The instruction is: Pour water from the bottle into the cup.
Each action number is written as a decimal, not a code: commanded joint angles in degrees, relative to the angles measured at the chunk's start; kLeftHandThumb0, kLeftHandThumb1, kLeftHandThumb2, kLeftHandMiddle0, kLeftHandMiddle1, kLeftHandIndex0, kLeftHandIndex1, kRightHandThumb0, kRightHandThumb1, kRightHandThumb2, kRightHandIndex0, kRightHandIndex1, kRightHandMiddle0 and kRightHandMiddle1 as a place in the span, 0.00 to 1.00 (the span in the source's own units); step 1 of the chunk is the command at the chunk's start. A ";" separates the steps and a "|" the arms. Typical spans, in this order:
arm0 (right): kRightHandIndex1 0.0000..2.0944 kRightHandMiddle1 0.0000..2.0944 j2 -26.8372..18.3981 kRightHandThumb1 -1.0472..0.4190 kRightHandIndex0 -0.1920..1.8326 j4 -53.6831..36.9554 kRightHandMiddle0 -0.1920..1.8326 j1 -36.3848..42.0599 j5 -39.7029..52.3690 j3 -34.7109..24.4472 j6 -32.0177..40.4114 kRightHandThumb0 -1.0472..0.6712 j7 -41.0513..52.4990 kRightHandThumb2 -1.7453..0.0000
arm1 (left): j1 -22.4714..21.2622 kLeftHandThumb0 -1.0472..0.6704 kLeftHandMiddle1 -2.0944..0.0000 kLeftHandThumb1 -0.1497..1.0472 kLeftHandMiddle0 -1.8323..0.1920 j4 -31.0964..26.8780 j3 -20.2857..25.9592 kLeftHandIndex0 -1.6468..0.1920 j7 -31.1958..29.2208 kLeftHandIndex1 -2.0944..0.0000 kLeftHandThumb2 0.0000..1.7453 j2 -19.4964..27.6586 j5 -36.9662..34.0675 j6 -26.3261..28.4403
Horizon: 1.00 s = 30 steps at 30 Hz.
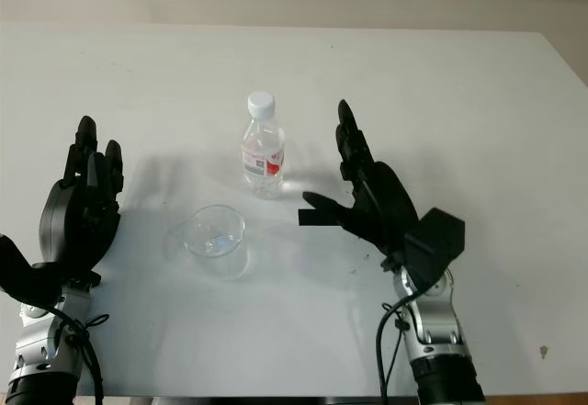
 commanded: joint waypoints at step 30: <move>0.00 0.00 4.11 0.08 0.00 28.90 0.00 -24.90 -8.00 3.64 -6.18 0.04 1.77 0.97 | -2.51 0.19 1.00 1.00 1.00 -0.70 0.18 1.00 -0.22 1.00 0.32 2.46 0.19 1.39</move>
